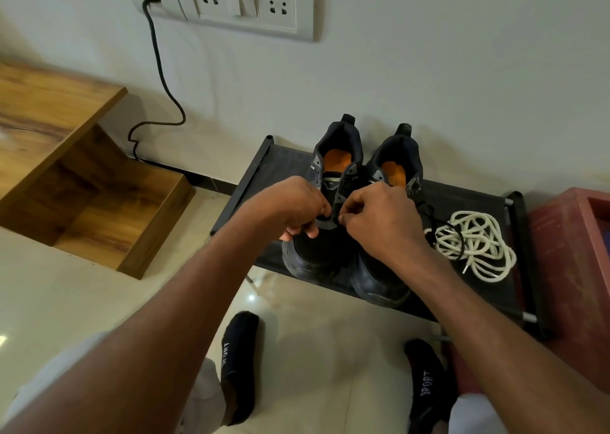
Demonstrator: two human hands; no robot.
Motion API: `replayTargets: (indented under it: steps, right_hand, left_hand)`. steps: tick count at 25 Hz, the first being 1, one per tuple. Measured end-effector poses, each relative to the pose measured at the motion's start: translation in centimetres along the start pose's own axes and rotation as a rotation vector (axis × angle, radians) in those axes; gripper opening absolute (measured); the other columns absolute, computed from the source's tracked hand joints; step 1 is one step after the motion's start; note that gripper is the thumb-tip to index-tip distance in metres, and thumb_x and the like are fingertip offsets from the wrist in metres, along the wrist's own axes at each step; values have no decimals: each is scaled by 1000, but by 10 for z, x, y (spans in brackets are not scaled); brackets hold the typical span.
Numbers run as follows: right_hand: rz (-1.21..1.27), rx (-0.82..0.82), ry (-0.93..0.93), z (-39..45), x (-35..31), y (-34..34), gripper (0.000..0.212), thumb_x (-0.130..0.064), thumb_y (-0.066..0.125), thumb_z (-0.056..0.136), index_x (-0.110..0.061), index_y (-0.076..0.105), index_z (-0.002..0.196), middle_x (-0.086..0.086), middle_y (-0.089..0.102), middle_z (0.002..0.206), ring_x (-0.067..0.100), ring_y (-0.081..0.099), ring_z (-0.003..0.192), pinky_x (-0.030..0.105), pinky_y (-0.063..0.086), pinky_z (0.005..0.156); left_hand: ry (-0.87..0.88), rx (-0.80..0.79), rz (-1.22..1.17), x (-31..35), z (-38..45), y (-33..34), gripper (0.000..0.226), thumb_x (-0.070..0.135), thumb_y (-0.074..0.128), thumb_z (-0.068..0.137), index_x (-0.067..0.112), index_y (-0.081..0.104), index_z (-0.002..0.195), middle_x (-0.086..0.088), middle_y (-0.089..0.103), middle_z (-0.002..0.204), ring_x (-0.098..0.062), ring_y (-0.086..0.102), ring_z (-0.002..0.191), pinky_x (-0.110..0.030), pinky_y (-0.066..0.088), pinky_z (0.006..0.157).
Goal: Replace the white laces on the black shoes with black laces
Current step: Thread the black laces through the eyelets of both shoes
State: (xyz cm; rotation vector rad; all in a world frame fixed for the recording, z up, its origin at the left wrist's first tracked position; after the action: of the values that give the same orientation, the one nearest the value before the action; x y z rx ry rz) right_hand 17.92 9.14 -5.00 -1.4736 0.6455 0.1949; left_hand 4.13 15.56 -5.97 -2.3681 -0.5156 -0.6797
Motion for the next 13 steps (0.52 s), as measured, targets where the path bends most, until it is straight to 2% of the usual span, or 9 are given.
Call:
replayTargets:
  steps: [3, 6, 8, 11, 13]
  right_hand:
    - [-1, -8, -13, 1, -4, 5, 7, -24, 75, 95, -26, 82, 96, -3, 76, 91, 17, 72, 83, 39, 63, 76]
    - [20, -53, 6, 3, 0, 6, 14, -21, 71, 96, -28, 82, 100, -3, 77, 96, 19, 71, 89, 39, 62, 80]
    - [46, -28, 9, 2, 1, 5, 18, -18, 73, 93, -32, 80, 102, -9, 76, 89, 14, 71, 85, 37, 61, 76]
    - [87, 63, 1, -2, -2, 4, 33, -11, 78, 88, -35, 67, 106, -12, 69, 72, 8, 67, 72, 35, 59, 66]
    - [87, 77, -42, -3, -7, 6, 43, -8, 77, 88, -37, 62, 116, -10, 67, 73, 10, 66, 71, 34, 58, 63]
  left_hand:
    - [-2, 27, -22, -3, 1, -1, 22, 21, 51, 109, 24, 72, 108, -7, 62, 69, -13, 40, 49, -27, 39, 55]
    - [5, 55, -12, -7, 3, -2, 26, 17, 49, 109, 27, 73, 112, -7, 61, 62, -13, 38, 46, -22, 35, 44]
    - [20, 61, 4, -7, 4, -3, 28, 16, 49, 109, 29, 73, 117, -6, 61, 60, -12, 39, 45, -21, 35, 42]
    - [38, 48, 55, -5, 6, 0, 32, 15, 48, 109, 32, 70, 124, -6, 63, 62, -13, 43, 47, -23, 39, 45]
    - [50, 39, 84, -4, 5, -1, 34, 13, 47, 109, 34, 68, 126, -6, 64, 61, -13, 43, 48, -24, 41, 46]
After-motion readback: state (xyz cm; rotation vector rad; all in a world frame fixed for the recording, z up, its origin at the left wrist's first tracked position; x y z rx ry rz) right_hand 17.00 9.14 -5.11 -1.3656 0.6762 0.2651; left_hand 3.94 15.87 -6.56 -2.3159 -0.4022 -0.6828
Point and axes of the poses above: each hand's wrist, its own z-axis towards the middle knuckle, its own y-axis out of the palm, x = y × z, the point moved 6 cm from there along z, towards the middle knuckle
